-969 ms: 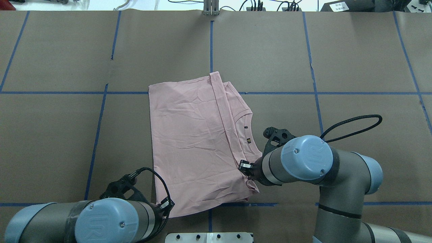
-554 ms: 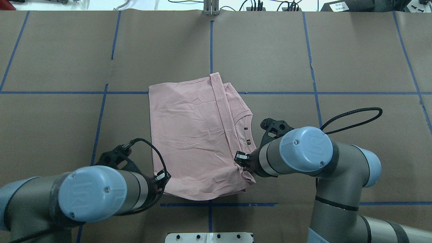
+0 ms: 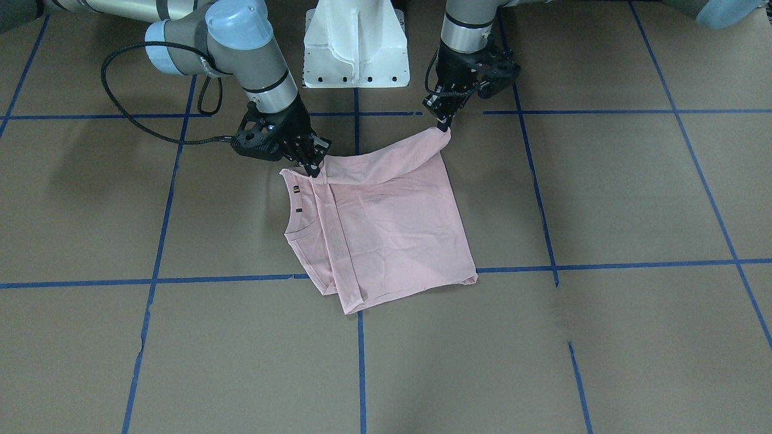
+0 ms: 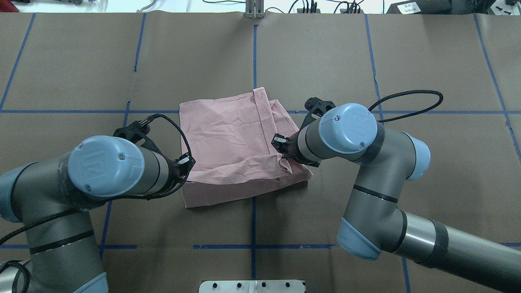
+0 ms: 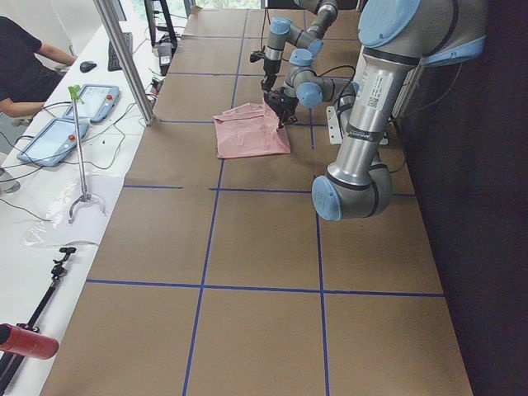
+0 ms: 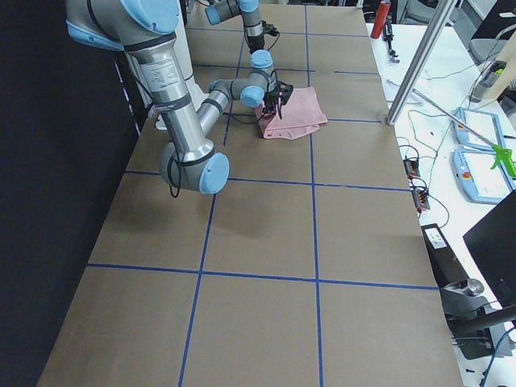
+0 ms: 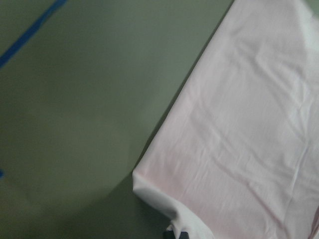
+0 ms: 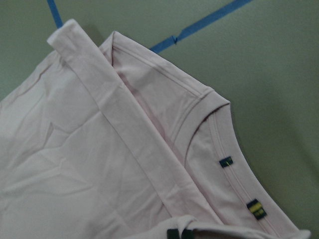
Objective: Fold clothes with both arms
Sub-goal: 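Lift the near edge with both grippers and fold it away from the robot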
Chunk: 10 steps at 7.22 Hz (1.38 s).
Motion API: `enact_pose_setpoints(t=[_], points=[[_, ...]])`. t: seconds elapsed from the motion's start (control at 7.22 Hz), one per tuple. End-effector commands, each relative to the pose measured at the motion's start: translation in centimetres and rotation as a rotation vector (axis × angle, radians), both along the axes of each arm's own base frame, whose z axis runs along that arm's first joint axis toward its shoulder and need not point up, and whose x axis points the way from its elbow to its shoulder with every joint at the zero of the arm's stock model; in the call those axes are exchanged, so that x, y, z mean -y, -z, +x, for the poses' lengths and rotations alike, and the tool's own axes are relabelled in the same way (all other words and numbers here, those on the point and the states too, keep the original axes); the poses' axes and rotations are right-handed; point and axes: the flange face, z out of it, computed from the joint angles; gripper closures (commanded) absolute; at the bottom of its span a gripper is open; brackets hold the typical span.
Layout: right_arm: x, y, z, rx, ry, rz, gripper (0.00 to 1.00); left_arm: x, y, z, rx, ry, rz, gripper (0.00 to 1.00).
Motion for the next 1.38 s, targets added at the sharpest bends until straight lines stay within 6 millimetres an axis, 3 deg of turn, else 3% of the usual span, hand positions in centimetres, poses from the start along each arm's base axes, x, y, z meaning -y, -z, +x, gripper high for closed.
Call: enact_pose_setpoints(t=[0.0,0.14,0.28,0.42,0.55,0.69,0.83,0.97,1.25], points=[[2.2,-0.2,-0.1,0.024,-0.027,0.015,1.0,0.4,-0.3,0.4,-0.003,0.005,-0.001,1.0],[2.4,0.5,-0.3,0.031,-0.03,0.019,1.0,0.7,-0.4,0.2,-0.001,0.011,0.001,1.0],[4.9,0.8,-1.3,0.014,-0.053,0.01,1.0,2.8,-0.5,-0.3,0.002,0.042,0.009,1.0],[9.3,1.8,-2.5,-0.007,-0.092,-0.007,1.0,7.8,-1.4,0.5,-0.006,0.108,0.014,1.0],[14.5,1.0,-3.6,-0.039,-0.132,-0.021,1.0,14.9,-3.1,1.3,0.013,0.162,0.042,1.0],[20.6,0.5,-4.1,-0.059,-0.16,-0.004,1.0,22.2,-5.5,-0.1,0.07,0.178,0.11,1.0],[24.0,0.5,-4.3,-0.093,-0.169,0.005,0.05,27.0,-8.7,-1.9,0.098,0.169,0.158,0.24],[24.7,0.9,-3.8,-0.106,-0.158,0.044,0.0,28.2,-10.3,-2.3,0.144,0.106,0.231,0.0],[25.2,1.4,-3.2,-0.111,-0.152,0.069,0.0,28.3,-10.1,-2.6,0.143,0.098,0.238,0.0]])
